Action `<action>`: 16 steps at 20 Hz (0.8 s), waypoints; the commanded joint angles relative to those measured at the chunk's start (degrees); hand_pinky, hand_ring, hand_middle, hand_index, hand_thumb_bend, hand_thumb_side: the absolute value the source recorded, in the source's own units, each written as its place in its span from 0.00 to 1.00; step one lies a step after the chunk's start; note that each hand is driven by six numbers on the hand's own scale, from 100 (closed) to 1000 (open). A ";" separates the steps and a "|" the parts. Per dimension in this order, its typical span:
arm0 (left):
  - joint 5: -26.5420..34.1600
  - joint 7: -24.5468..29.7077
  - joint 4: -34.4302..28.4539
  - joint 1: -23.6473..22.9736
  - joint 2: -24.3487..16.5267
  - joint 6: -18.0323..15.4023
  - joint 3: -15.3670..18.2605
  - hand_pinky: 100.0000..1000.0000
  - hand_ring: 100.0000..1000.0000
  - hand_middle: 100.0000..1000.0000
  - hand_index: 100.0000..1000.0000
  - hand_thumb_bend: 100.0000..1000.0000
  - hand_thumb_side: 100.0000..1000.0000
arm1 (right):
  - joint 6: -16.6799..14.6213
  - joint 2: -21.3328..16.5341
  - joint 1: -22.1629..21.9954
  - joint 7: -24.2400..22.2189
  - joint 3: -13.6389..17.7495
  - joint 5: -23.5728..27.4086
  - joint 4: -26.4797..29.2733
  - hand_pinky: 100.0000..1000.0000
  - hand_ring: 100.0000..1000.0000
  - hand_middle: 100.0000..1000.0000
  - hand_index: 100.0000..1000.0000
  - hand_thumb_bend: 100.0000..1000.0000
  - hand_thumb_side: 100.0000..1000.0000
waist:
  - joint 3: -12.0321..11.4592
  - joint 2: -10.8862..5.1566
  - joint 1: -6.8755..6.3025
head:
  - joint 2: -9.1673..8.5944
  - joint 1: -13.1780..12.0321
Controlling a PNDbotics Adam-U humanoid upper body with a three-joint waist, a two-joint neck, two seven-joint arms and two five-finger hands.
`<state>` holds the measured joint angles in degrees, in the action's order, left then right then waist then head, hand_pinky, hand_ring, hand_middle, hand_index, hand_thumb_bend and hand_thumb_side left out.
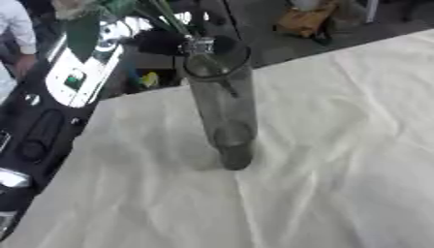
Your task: Arrange flowers into the vase.
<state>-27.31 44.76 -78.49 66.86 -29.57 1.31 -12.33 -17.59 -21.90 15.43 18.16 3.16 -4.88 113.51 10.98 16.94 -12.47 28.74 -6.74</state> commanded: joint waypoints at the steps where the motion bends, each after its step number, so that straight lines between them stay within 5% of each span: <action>1: -0.50 2.76 0.12 1.68 -2.58 -0.28 1.82 0.95 0.91 0.96 1.00 0.56 1.00 | 0.10 -0.42 0.24 -0.15 0.09 0.30 1.08 0.46 0.63 0.49 0.78 0.00 0.70 | -0.12 -2.26 -0.48 | 0.45 -0.01; 16: -1.45 7.08 0.30 2.67 -3.50 -1.84 2.75 0.96 0.91 0.95 1.00 0.64 1.00 | 0.59 0.01 0.09 -0.86 -0.27 0.77 1.08 0.46 0.63 0.49 0.79 0.00 0.69 | -0.15 -2.52 -0.48 | 0.63 -0.56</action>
<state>-28.38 51.80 -77.51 68.08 -30.77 -0.31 -10.80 -17.00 -21.46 15.13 17.48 2.80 -4.40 113.51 10.95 16.61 -12.47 28.79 -7.02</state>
